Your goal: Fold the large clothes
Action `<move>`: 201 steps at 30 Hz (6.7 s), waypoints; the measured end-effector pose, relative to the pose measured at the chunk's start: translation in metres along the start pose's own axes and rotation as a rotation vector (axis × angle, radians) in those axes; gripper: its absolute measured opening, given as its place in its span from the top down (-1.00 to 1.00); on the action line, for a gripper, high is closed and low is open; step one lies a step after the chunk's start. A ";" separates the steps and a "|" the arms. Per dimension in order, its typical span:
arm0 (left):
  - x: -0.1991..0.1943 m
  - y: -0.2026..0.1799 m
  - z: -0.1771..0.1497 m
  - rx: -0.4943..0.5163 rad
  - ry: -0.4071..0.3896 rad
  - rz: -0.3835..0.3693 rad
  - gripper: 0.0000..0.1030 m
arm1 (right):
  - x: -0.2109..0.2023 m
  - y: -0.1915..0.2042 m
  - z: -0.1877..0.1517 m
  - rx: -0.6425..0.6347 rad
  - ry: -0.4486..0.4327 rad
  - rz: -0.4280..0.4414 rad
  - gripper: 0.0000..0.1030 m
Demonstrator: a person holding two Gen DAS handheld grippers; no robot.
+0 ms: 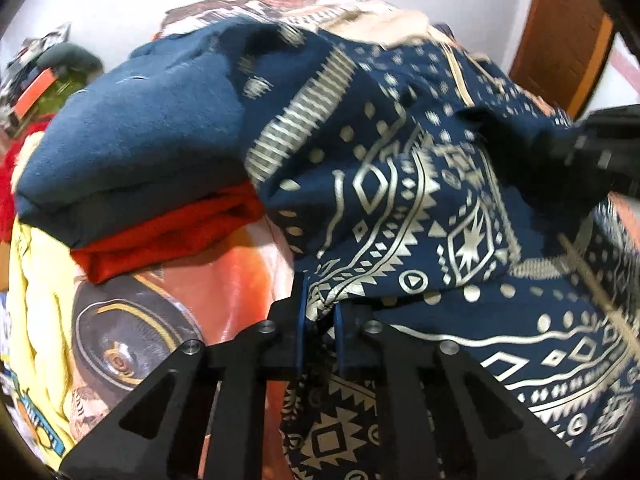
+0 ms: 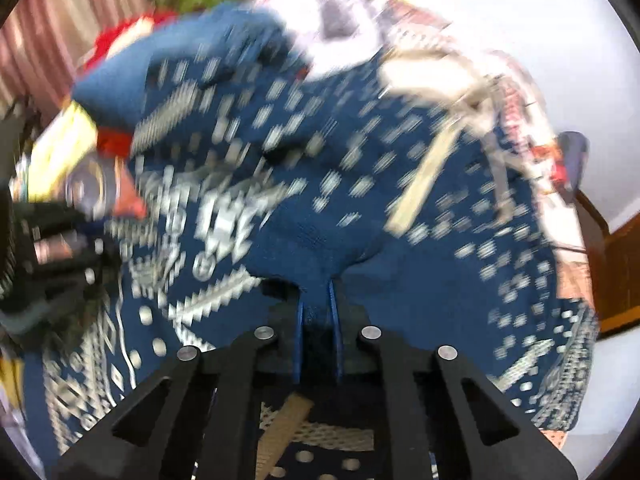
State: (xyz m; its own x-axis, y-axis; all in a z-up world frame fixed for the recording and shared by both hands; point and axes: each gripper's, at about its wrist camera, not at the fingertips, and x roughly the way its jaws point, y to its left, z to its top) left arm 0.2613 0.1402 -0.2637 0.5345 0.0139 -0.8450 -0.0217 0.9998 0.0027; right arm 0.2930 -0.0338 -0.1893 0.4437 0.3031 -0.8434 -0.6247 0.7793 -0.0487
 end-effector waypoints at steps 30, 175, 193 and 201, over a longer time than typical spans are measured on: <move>-0.020 0.015 -0.025 -0.077 0.080 0.138 0.67 | -0.037 -0.168 -0.163 0.700 0.095 0.037 0.78; -0.119 0.022 -0.021 -0.256 -0.104 -0.098 -0.54 | -0.002 0.066 -0.039 0.278 0.184 0.267 0.75; -0.098 -0.047 0.001 -0.114 -0.058 -0.114 -0.54 | -0.073 -0.044 -0.098 0.322 0.117 0.089 0.14; -0.049 -0.100 0.023 0.012 -0.003 -0.065 -0.29 | -0.087 -0.130 -0.134 0.537 0.102 -0.033 0.14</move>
State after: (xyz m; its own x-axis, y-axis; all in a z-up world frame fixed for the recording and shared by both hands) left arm 0.2566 0.0401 -0.2105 0.5367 -0.0515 -0.8422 0.0233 0.9987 -0.0462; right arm 0.2502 -0.2351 -0.1816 0.3763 0.2397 -0.8949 -0.1835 0.9661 0.1816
